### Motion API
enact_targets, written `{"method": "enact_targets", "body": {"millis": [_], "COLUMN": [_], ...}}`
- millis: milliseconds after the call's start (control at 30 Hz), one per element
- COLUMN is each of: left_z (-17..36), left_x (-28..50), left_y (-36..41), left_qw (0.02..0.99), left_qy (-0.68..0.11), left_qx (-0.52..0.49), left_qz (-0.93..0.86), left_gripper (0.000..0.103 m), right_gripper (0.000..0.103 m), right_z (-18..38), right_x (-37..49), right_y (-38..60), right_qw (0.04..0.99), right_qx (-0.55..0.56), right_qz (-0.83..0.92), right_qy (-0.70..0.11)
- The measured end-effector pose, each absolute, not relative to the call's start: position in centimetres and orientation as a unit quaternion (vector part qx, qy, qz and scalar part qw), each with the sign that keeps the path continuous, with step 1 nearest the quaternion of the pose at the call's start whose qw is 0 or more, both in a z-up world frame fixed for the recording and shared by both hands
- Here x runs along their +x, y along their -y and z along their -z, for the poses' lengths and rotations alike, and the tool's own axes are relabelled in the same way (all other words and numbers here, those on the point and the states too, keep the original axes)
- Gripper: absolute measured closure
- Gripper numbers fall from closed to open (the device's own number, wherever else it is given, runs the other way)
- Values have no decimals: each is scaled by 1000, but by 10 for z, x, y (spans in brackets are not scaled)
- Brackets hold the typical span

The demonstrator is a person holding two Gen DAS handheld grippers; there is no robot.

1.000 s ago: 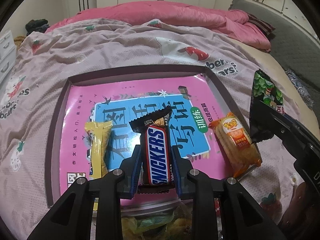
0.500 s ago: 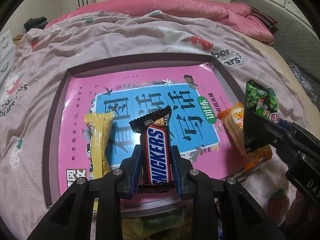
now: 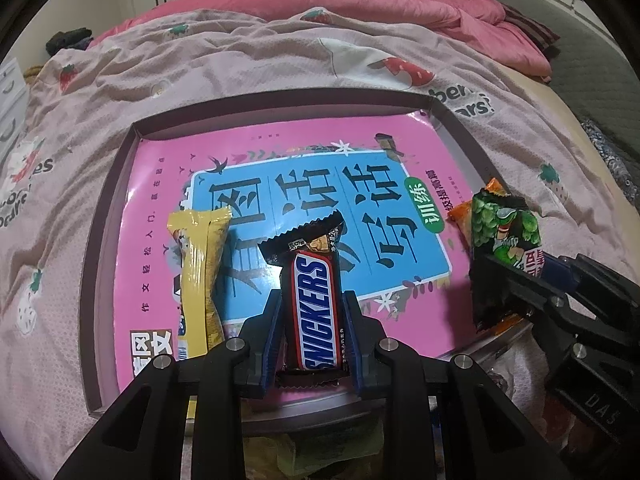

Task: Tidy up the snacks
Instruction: 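Lower the Snickers bar onto the book with the left gripper while the right lowers the green pack beside it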

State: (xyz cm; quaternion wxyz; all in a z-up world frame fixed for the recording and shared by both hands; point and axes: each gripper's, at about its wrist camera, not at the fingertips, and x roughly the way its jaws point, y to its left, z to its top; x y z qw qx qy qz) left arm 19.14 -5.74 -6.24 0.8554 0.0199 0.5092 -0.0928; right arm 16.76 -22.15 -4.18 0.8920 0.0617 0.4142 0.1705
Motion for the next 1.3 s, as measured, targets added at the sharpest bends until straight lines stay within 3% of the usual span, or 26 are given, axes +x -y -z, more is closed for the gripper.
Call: {"method": "enact_targets", "body": {"millis": [1300], "left_z": [59], "left_x": [192], "left_y": [54], "left_qw": [852], "left_qy": [-512], "left_qx": [1], "left_qz": [111], "left_gripper": [74], "right_gripper": [73], "right_z": [51], "right_x": [167], "right_y": [212], "right_qw": [878], "right_qx": [50], "right_qz": [-187], "right_qy": [-437]}}
